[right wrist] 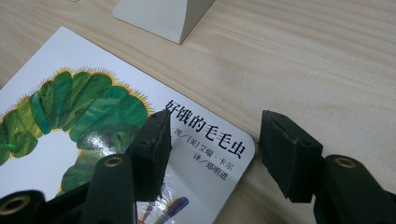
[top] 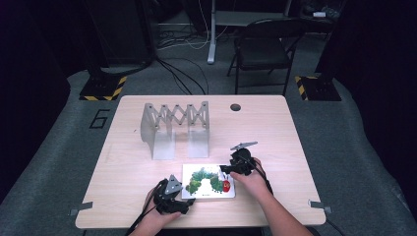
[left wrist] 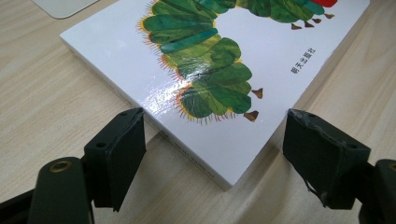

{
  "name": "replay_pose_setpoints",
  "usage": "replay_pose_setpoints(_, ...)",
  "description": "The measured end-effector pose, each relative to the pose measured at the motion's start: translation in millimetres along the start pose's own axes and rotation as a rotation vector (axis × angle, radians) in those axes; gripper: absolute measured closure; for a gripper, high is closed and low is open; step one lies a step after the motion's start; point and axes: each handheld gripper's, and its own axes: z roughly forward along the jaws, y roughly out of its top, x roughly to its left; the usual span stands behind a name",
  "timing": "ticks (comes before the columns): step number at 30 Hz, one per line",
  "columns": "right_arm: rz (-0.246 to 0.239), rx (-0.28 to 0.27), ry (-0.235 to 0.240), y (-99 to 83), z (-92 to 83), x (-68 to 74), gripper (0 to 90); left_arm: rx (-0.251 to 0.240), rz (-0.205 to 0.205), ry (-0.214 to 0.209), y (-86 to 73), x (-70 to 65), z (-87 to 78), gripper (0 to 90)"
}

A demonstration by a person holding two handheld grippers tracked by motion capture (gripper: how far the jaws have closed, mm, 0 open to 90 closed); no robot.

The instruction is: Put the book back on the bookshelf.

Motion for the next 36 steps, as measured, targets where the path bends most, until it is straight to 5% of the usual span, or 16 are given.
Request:
replay_pose_setpoints(15,0.06,0.02,0.041,0.1,0.9,-1.9,41.0,-0.014,0.001,-0.003,-2.1,-1.7,0.7,19.8)
replay_pose_setpoints(20,0.024,0.014,0.026,1.3,3.3,0.9,38.2,-0.014,0.004,0.009,-2.1,-2.1,1.0,19.6)
replay_pose_setpoints(36,0.076,0.04,0.025,0.9,-1.1,-2.6,39.8,-0.015,-0.001,0.011,-2.2,-2.7,1.2,19.5)
